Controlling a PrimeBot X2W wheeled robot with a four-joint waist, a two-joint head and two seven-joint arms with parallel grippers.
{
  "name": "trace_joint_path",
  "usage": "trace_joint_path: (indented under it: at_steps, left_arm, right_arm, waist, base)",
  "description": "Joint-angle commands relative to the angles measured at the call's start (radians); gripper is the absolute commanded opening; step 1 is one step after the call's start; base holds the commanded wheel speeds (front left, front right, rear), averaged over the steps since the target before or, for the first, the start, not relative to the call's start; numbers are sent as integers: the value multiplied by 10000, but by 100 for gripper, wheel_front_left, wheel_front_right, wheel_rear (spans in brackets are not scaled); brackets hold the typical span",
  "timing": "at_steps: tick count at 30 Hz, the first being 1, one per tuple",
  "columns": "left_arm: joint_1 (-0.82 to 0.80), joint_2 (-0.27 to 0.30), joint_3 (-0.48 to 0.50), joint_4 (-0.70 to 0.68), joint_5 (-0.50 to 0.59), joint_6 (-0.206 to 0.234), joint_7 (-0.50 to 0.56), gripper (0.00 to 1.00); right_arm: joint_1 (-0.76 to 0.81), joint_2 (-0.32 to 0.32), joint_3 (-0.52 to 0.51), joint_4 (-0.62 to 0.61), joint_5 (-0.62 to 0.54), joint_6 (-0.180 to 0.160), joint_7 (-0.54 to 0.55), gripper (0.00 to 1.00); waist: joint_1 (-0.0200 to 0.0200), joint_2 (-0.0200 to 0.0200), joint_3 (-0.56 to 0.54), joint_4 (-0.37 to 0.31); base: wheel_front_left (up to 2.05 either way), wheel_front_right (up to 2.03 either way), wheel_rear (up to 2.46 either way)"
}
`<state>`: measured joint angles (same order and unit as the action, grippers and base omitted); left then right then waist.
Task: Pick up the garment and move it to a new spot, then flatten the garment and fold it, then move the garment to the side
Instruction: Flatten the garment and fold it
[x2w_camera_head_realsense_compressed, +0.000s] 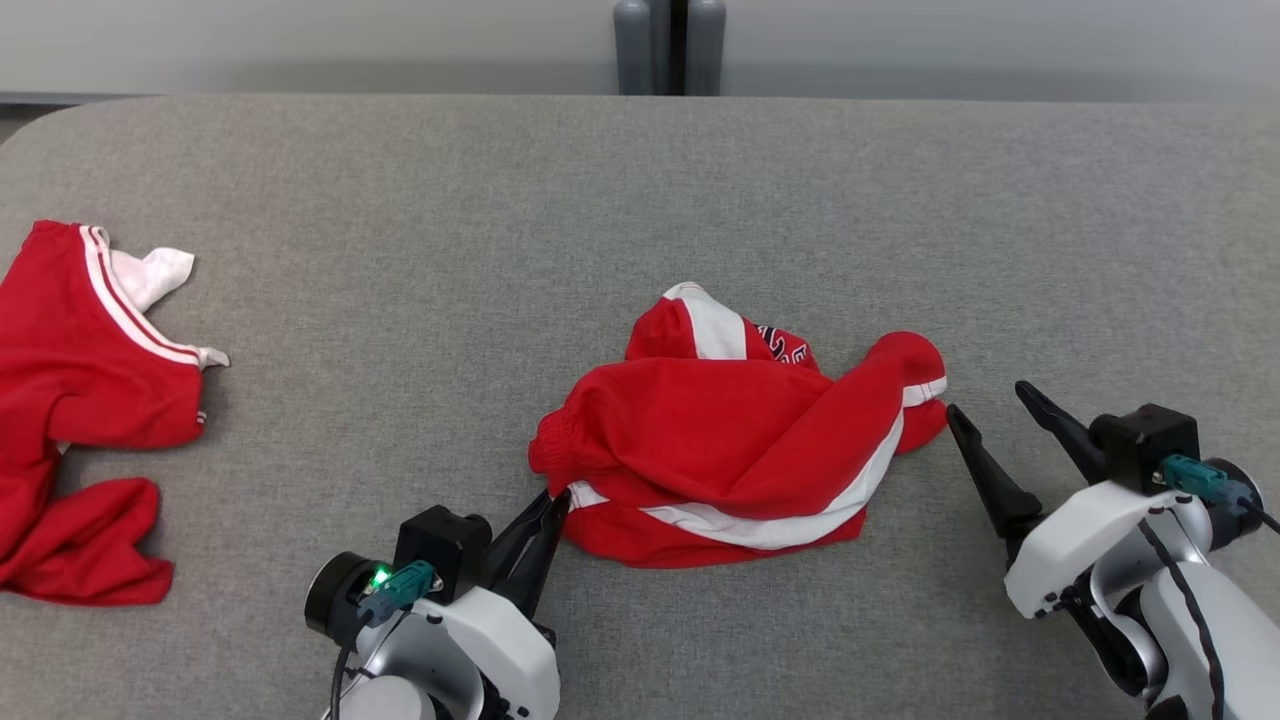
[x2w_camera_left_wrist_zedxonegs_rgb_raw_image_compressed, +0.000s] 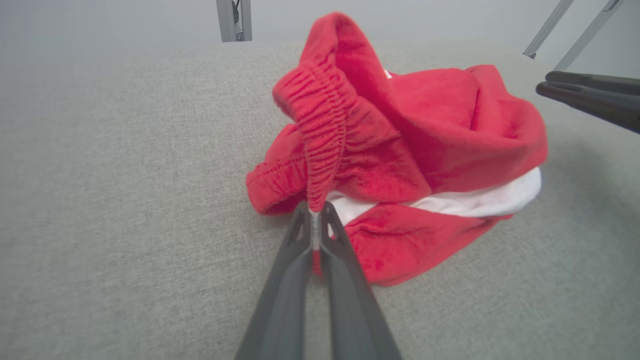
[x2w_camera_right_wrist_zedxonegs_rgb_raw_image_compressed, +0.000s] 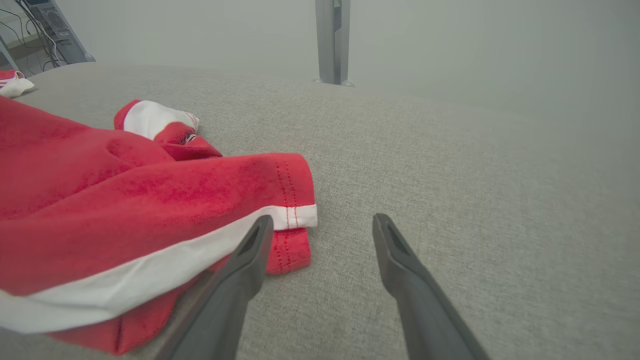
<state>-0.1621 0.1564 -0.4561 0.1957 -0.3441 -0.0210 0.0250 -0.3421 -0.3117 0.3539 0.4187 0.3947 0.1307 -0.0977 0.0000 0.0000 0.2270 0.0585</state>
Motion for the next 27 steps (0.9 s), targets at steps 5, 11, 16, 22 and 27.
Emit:
trace_joint_path:
  at_steps: [5,11,16,22,27]
  left_arm:
    - [-450,-150,-76,185,29,-81,-234,0]
    - [-639,-270,-45,427,-88,-97,-605,0]
    - [-829,-270,169,445,-74,131,-1124,0]
    - [-1100,-22,662,-278,29,527,-1474,0]
    - [-1361,411,1031,-1455,137,807,-1319,0]
  right_arm:
    - [-1000,-380,890,826,347,3,-320,100]
    - [-1562,-628,1722,1352,850,3,-613,0]
    - [-1624,-743,1856,1199,1298,3,-1020,0]
    - [-1340,-787,1168,108,1910,3,-1382,0]
    - [-988,-662,98,-1496,2183,3,-1529,0]
  waist:
    - [0,0,515,371]
    - [0,0,622,465]
    - [0,0,494,356]
    - [0,0,102,23]
    - [0,0,-243,-283]
  base:
    - [0,0,0]
    - [0,0,0]
    - [0,0,0]
    - [0,0,0]
    - [0,0,0]
